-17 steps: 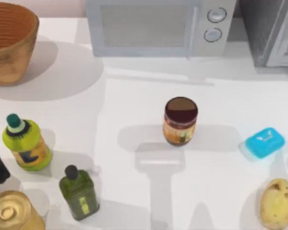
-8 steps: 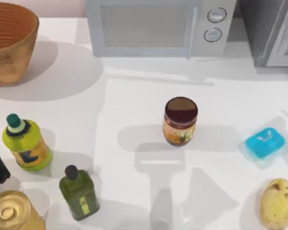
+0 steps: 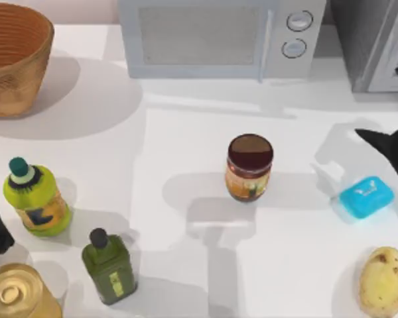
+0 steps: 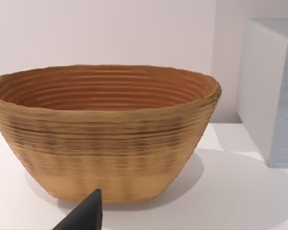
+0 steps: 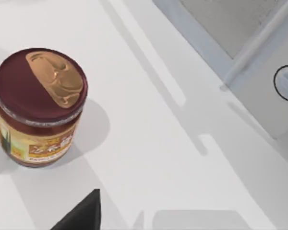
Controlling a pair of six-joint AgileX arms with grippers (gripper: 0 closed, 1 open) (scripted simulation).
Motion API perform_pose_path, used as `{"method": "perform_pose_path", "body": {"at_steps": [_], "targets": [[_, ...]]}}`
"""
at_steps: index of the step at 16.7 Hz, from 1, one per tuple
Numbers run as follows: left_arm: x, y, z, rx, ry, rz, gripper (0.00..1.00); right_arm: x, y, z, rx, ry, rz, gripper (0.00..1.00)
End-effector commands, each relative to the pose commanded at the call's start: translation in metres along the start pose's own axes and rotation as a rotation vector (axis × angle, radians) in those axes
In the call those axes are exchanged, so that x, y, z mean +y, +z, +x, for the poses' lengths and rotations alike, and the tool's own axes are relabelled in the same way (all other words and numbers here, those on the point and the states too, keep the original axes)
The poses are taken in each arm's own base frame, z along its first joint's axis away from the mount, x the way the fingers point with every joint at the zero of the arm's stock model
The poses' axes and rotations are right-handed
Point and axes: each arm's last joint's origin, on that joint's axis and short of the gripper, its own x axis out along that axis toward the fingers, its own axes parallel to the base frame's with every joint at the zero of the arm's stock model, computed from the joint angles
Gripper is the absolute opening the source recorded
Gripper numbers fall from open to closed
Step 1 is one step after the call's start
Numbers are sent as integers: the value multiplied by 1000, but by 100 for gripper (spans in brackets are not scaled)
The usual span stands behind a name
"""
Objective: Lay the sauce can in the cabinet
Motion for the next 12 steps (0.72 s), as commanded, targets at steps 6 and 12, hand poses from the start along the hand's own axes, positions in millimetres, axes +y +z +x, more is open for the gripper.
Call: {"method": "perform_pose_path", "body": {"at_steps": [6, 12], "targets": [[0, 0, 0, 0, 0, 0, 100, -17, -8, 111, 18, 415, -128, 100], [0, 0, 0, 0, 0, 0, 100, -2, -35, 184, 1, 686, -149, 100]]}}
